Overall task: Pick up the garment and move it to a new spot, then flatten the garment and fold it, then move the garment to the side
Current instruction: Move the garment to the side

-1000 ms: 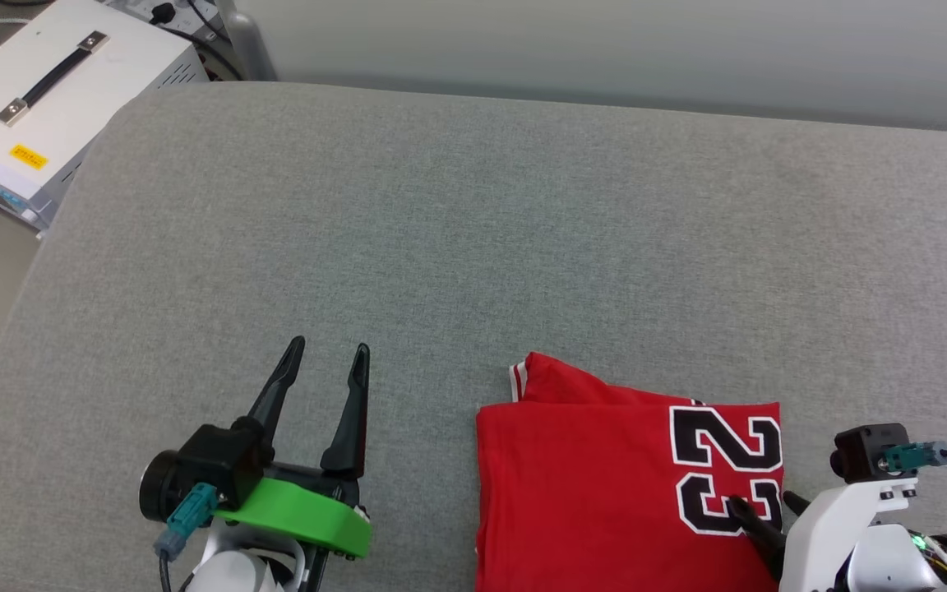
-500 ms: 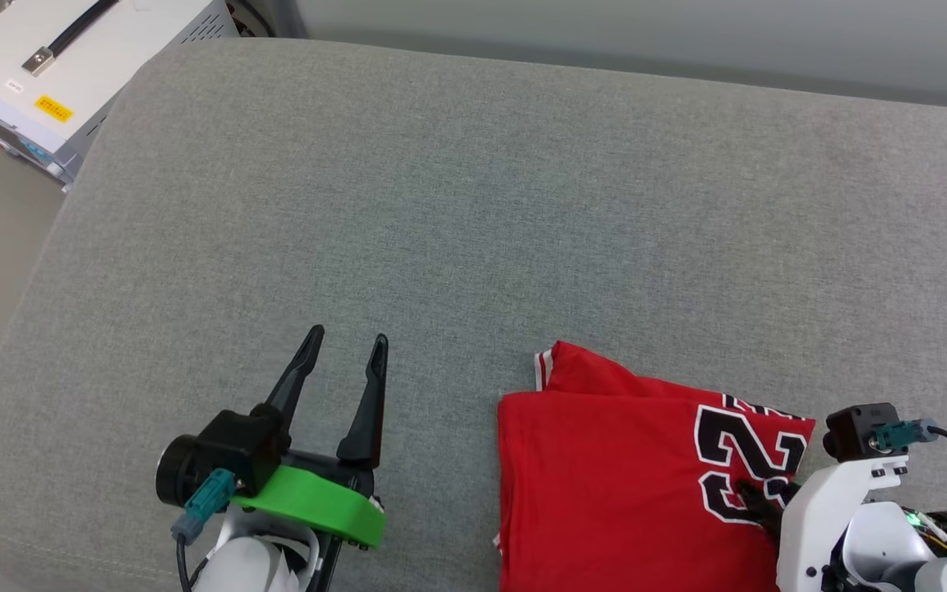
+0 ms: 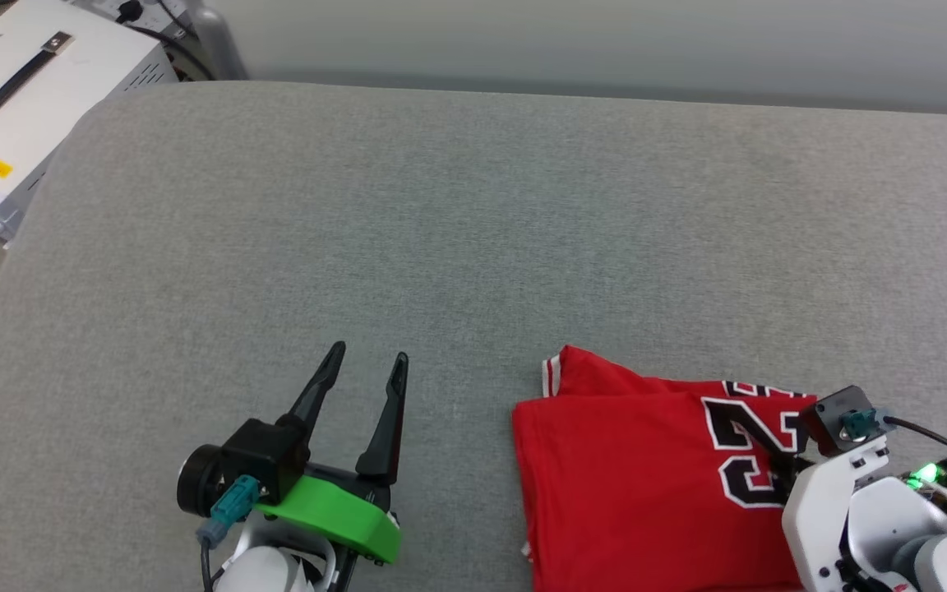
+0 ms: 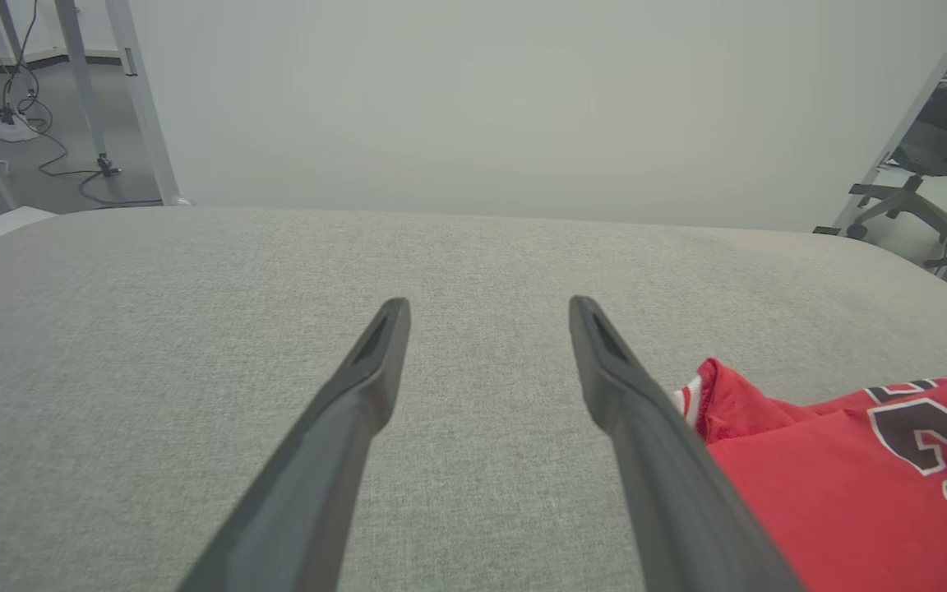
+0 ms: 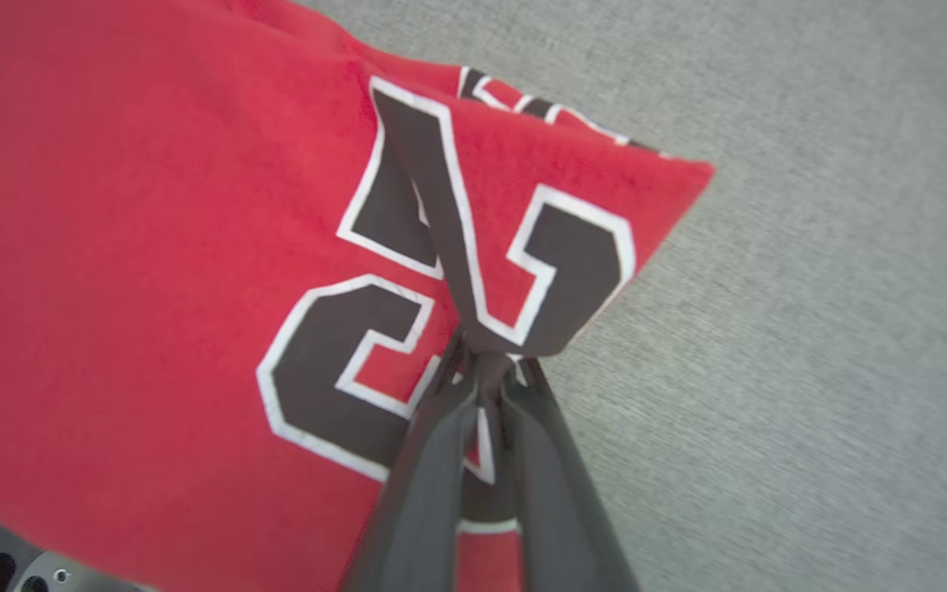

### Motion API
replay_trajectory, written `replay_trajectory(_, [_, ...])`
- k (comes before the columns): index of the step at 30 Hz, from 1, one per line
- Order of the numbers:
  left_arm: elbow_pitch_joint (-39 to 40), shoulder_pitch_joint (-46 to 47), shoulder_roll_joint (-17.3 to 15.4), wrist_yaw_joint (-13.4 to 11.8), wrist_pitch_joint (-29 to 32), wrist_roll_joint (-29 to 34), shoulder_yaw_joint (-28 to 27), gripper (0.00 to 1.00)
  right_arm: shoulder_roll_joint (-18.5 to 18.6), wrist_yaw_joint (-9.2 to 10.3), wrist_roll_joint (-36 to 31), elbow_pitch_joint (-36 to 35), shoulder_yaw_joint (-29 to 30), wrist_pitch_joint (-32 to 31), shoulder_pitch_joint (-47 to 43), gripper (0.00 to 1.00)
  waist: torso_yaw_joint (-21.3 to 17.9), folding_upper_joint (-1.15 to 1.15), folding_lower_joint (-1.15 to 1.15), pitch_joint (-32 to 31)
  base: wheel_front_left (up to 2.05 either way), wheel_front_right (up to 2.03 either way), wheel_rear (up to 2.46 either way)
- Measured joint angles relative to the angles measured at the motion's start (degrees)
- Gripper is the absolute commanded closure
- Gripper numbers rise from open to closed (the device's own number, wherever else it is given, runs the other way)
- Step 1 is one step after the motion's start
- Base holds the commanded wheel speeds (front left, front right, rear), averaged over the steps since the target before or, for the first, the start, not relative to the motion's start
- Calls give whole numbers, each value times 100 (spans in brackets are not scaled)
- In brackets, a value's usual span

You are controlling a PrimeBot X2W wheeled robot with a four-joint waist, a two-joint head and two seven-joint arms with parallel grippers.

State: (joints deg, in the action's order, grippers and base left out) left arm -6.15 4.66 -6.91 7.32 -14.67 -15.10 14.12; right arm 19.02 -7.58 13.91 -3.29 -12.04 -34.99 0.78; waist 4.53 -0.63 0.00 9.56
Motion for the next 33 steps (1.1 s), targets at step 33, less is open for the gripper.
replay_trajectory(33, [1940, 1525, -958, -3, 16, 314, 1009, 0, 2652, 0, -487, 3229, 1491, 2633, 2535, 100, -1998, 0, 1, 2327, 0, 0, 0])
